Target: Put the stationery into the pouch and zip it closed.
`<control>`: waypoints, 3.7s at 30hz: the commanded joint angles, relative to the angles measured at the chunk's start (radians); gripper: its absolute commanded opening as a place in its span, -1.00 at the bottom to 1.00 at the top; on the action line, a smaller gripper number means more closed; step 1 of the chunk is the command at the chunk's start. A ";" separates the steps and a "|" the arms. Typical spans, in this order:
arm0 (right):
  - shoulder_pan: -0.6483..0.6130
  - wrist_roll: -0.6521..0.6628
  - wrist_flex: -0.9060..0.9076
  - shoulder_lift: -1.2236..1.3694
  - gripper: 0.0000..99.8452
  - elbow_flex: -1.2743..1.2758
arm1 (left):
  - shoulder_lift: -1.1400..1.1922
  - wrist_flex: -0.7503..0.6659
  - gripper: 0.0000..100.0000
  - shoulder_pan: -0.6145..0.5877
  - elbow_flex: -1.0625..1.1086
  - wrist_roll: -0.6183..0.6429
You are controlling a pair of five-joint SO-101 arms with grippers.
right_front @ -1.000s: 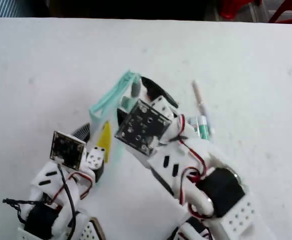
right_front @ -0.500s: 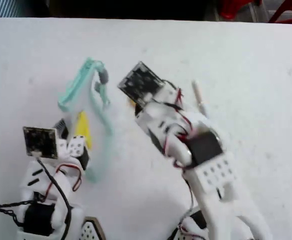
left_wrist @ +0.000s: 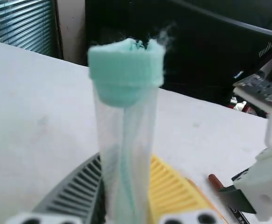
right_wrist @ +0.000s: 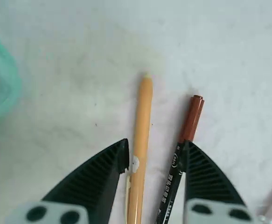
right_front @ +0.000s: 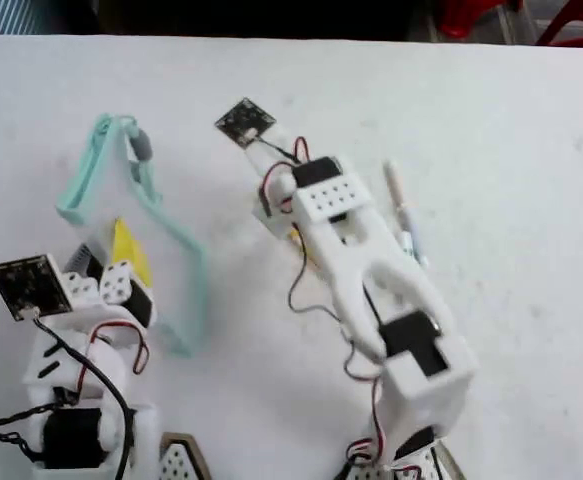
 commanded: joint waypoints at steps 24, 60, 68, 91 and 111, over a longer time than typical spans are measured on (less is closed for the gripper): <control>0.027 -0.023 0.542 0.406 -0.96 -0.773 | -0.005 -0.078 -0.95 0.168 -0.003 0.009; 0.140 -0.120 -0.054 -0.961 -0.97 0.600 | 0.596 -0.624 -0.95 0.521 -0.002 -0.298; 0.140 -0.120 -0.064 -0.961 -0.97 0.605 | 0.506 -0.394 -0.69 0.470 -0.043 -0.285; 0.091 -0.112 0.041 -1.205 -0.97 0.222 | 0.053 0.014 -0.62 0.526 0.032 -0.250; -0.371 -0.203 -0.326 -1.076 -0.96 0.087 | 0.053 -0.069 -0.67 0.526 0.074 -0.255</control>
